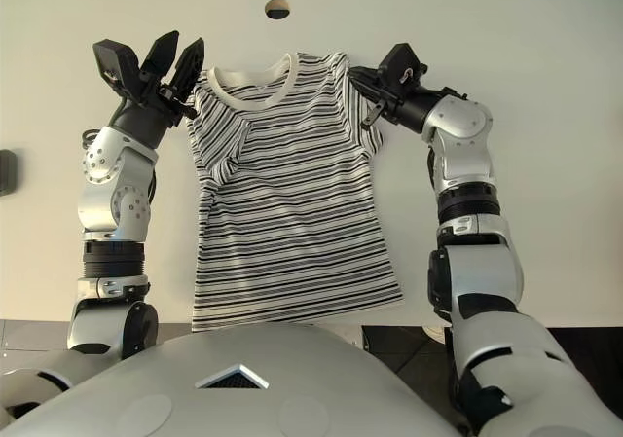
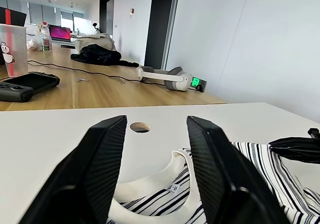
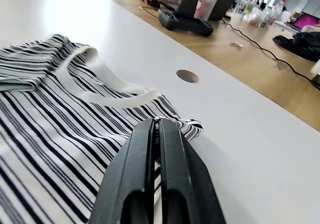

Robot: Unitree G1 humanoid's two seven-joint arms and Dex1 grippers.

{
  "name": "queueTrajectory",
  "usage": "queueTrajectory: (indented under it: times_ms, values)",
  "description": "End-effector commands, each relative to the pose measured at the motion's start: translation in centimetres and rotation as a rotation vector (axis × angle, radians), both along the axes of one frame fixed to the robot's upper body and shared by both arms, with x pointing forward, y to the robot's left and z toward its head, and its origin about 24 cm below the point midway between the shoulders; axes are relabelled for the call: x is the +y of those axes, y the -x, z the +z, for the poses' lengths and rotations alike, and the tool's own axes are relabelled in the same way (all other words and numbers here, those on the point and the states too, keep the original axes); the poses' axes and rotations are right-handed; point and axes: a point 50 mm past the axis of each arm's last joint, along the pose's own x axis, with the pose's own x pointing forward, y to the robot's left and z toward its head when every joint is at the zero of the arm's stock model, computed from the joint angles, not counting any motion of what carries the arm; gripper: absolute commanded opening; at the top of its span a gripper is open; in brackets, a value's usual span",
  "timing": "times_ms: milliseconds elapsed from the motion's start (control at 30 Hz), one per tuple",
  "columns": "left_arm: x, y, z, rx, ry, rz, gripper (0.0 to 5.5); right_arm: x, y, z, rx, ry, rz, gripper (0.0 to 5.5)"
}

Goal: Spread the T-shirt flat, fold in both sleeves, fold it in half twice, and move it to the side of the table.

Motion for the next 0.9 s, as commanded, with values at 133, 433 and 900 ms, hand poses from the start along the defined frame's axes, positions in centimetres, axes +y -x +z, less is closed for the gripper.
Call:
queueTrajectory:
  times_ms: [133,433,900]
  values:
    - [-0.4,-0.3,0.6,-0.014,-0.009,-0.021,2.23,3.4,1.8,0.0,0.033,-0.019,0.111,0.15]
    - [-0.4,-0.2,0.4,-0.009,0.005,-0.022,2.23,6.3,1.1,-0.8,0.097,-0.063,0.055,0.15]
    - [-0.4,0.0,0.2,0.007,0.028,-0.008,2.23,8.6,1.5,-1.9,0.174,-0.107,0.087,0.15]
